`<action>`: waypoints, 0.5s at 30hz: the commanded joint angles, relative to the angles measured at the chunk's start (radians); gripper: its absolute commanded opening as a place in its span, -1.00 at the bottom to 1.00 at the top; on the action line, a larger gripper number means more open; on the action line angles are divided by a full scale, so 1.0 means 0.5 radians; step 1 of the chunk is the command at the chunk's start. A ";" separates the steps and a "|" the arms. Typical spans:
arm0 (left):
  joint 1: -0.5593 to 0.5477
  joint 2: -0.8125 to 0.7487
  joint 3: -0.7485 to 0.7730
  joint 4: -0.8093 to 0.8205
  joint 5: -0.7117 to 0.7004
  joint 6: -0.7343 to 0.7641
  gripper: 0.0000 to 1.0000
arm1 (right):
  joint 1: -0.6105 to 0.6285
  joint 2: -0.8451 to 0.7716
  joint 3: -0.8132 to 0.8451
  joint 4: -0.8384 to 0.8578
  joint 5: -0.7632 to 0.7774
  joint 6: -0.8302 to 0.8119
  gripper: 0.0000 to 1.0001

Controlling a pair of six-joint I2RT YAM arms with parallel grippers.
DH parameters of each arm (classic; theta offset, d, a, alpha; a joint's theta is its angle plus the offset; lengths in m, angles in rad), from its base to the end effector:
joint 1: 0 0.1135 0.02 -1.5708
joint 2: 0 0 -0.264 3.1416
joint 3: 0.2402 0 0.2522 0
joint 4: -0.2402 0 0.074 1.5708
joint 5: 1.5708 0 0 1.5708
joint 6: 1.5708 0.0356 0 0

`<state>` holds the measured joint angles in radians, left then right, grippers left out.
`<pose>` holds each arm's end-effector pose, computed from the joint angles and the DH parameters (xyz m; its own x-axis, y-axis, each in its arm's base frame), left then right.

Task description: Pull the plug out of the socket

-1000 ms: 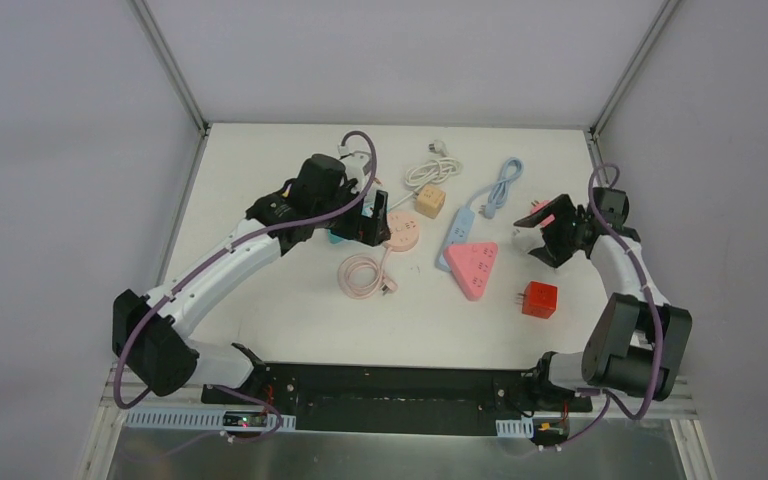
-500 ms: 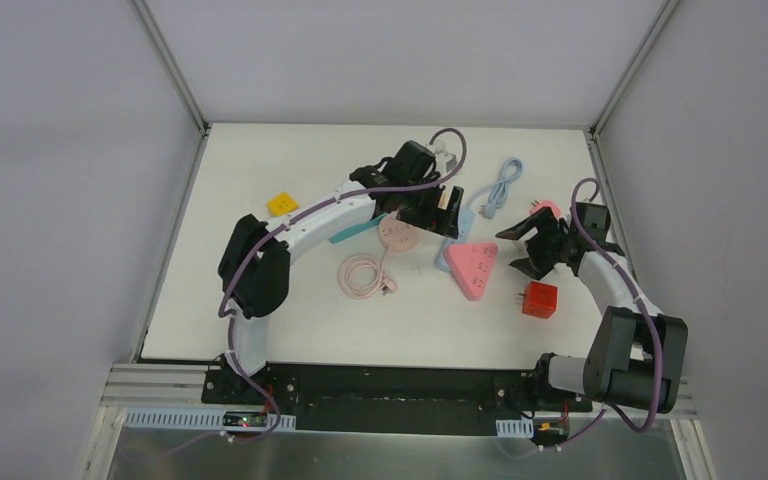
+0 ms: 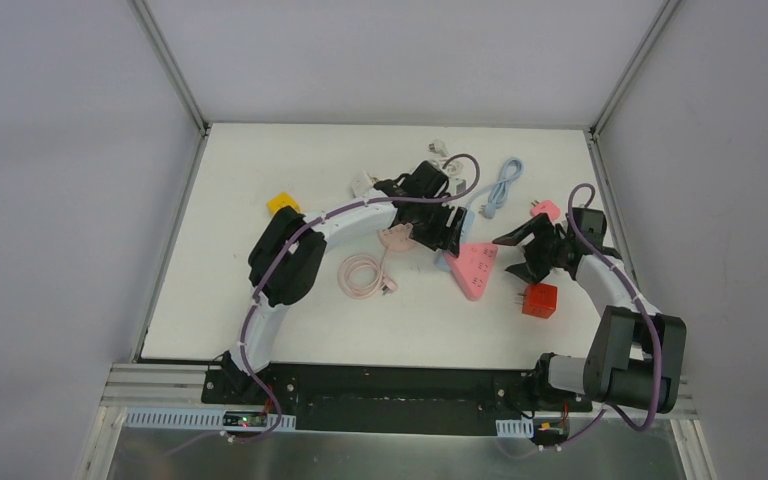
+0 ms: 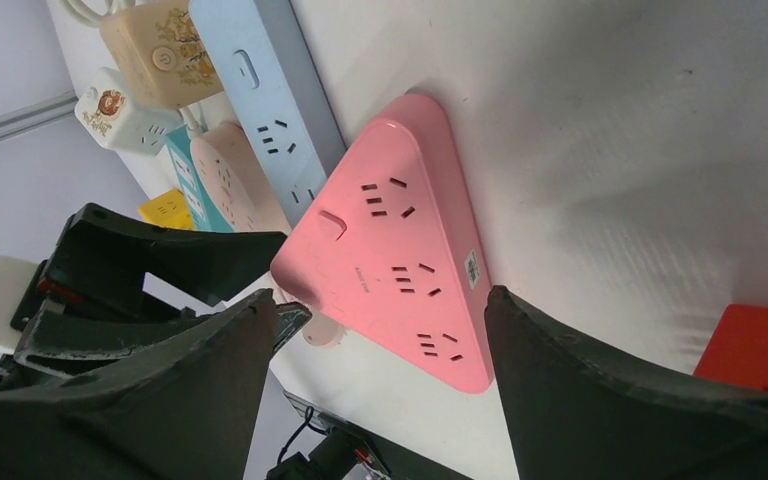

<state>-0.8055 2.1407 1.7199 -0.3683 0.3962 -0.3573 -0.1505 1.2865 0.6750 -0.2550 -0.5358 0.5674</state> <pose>0.3266 -0.3599 0.2146 -0.7592 0.3246 -0.5642 0.6278 0.5940 -0.5030 0.2486 -0.0193 0.1957 -0.7417 0.5799 -0.3369 0.2381 0.6973 0.6761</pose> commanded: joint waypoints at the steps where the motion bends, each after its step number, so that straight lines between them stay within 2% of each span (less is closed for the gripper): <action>1: -0.002 0.020 -0.028 0.019 -0.023 -0.041 0.22 | 0.013 0.001 -0.023 0.098 -0.108 -0.030 0.58; 8: 0.045 0.004 -0.272 0.181 -0.078 -0.183 -0.17 | 0.040 0.029 -0.121 0.279 -0.242 0.055 0.59; 15: 0.101 0.046 -0.315 0.052 -0.148 -0.171 -0.46 | 0.119 0.096 -0.187 0.289 -0.192 -0.008 0.59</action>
<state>-0.7719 2.1277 1.6104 -0.2588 0.4126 -0.4671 -0.1135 1.3167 0.5949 -0.1459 -0.6182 0.5762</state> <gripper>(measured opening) 0.366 0.795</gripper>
